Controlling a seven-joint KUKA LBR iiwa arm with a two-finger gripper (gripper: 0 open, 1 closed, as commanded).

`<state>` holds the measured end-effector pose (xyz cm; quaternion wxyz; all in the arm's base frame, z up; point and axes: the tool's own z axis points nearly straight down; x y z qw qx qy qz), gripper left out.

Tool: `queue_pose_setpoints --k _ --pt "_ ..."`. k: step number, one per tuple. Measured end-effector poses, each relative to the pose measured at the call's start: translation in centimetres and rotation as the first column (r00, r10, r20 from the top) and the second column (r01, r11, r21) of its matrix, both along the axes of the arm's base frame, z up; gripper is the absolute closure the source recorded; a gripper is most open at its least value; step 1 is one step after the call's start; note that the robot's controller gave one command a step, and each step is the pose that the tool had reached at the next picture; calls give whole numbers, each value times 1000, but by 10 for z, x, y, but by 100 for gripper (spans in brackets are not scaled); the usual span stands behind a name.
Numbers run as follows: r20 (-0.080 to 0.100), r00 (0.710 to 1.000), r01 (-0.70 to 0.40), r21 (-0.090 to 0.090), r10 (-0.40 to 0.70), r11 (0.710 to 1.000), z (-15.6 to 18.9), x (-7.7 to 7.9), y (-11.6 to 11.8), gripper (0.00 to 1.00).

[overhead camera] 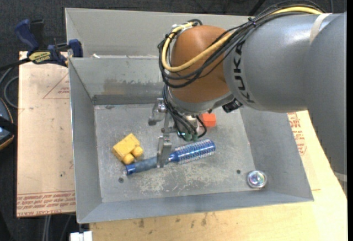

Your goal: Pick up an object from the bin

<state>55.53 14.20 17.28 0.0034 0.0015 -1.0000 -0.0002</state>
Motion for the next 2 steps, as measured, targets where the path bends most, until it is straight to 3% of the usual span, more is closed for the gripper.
queue_pose_setpoints --k 1,2 --pt "20 1000 23 5 -23 1000 -102 -16 -51 0" --pt "23 999 22 5 -22 1000 -98 -14 -51 100"
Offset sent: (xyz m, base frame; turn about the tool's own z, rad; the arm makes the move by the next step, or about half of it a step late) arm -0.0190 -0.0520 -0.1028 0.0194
